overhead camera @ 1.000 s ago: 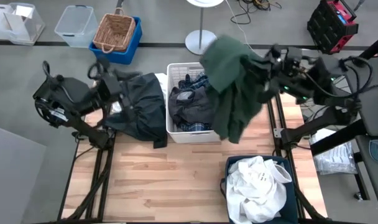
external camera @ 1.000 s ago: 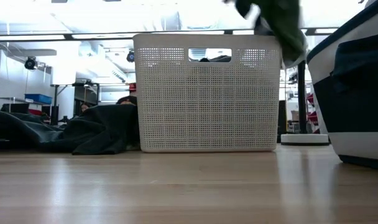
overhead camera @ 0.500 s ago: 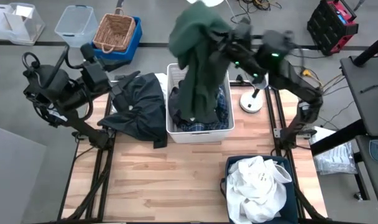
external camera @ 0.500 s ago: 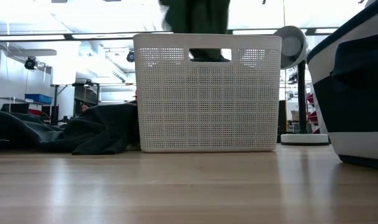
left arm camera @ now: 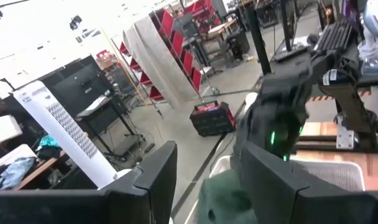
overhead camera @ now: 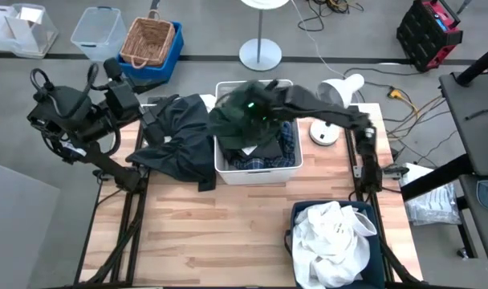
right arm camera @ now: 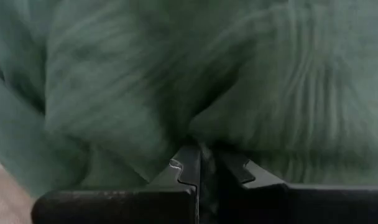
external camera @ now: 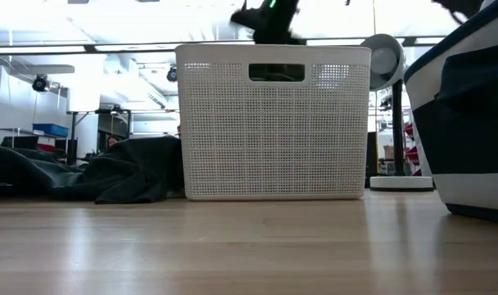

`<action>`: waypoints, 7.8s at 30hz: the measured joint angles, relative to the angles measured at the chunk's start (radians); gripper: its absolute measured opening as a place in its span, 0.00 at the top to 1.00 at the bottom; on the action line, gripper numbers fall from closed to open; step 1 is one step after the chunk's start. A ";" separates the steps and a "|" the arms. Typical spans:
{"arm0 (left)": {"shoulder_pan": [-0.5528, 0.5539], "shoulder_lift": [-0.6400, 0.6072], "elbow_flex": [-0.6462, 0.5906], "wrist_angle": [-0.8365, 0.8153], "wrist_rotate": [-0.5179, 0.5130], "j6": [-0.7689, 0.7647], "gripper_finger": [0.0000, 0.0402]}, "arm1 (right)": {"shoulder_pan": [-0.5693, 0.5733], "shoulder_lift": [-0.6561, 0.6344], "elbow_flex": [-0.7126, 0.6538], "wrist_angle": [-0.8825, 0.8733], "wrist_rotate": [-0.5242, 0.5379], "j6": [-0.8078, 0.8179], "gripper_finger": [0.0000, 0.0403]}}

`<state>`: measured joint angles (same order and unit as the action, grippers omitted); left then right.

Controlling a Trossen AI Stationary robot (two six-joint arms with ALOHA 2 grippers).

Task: Sort clothes
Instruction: Put the green polo shirt into the white laundry bin, then put the black shorts into the white laundry bin

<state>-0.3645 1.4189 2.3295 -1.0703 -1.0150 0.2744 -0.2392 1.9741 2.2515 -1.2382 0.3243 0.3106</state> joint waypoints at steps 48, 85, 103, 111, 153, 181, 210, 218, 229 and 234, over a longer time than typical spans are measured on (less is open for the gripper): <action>0.000 -0.001 -0.002 -0.333 0.004 -0.336 0.61 | -0.056 0.223 0.016 0.017 -0.502 0.033 0.85; 0.291 -0.043 -0.783 -0.491 0.473 -1.077 0.61 | 0.098 -0.372 0.024 -0.002 -0.287 0.099 0.50; 0.785 -0.046 -1.352 0.113 0.841 -0.772 0.61 | 0.119 -0.284 0.023 -0.017 -0.307 0.102 0.48; 0.829 -0.046 -1.512 0.442 0.840 -0.728 0.61 | 0.119 -0.284 0.023 -0.014 -0.305 0.122 0.48; 0.441 -0.228 -0.525 -0.045 0.725 -0.651 1.00 | 0.148 -0.084 0.023 0.541 -0.255 -0.282 0.29; 0.328 0.087 0.017 -0.059 0.707 -0.535 0.81 | 0.169 -0.078 0.033 0.866 -0.298 -0.353 0.94; 0.329 -0.023 0.024 -0.137 0.602 -0.439 0.65 | -0.006 0.007 -0.042 0.242 0.131 -0.218 0.94; 0.328 -0.022 0.023 -0.178 0.603 -0.450 0.65 | -0.062 0.213 -0.027 0.123 -0.112 -0.030 0.94; 0.328 -0.014 0.017 -0.238 0.603 -0.451 0.65 | -0.102 0.355 -0.028 0.050 -0.330 0.006 0.94; 0.328 -0.014 0.017 -0.241 0.603 -0.451 0.65 | -0.102 0.348 -0.030 0.076 -0.257 -0.021 0.92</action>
<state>-0.0360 1.4048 2.3466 -1.3114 -0.4122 -0.1768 -0.3408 2.3224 2.2219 -1.1619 0.0673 0.2894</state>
